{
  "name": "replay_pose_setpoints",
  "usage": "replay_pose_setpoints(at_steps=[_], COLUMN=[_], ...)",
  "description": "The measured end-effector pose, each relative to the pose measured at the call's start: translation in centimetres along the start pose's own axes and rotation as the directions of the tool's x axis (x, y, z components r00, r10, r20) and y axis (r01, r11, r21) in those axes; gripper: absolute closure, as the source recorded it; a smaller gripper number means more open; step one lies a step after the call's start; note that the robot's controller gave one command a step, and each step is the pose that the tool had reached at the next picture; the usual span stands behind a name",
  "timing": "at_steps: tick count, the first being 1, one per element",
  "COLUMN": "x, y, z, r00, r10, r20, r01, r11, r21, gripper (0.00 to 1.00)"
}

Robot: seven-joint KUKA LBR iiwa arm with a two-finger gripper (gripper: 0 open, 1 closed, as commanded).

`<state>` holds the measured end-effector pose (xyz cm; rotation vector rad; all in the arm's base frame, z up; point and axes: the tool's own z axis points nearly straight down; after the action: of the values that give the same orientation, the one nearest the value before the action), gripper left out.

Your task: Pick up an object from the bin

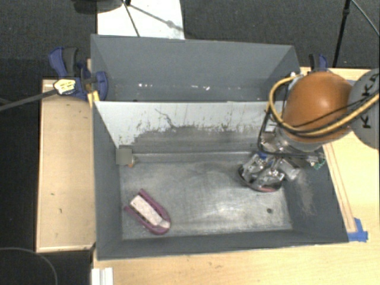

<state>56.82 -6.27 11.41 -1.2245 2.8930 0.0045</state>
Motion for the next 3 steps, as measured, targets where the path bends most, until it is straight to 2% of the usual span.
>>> replay_pose_setpoints(at_steps=[1, 2, 3], x=[-2.4, -3.0, -2.8], y=[0.2, 0.6, 0.7], z=[-5.2, -15.2, -14.7], r00=[0.946, 0.936, 0.934], r10=[0.325, 0.353, 0.358], r20=[0.008, 0.012, 0.004], r01=[-0.325, -0.353, -0.358], r11=[0.946, 0.936, 0.934], r21=[0.005, 0.009, 0.003], gripper=[1.0, 1.0, 0.0])
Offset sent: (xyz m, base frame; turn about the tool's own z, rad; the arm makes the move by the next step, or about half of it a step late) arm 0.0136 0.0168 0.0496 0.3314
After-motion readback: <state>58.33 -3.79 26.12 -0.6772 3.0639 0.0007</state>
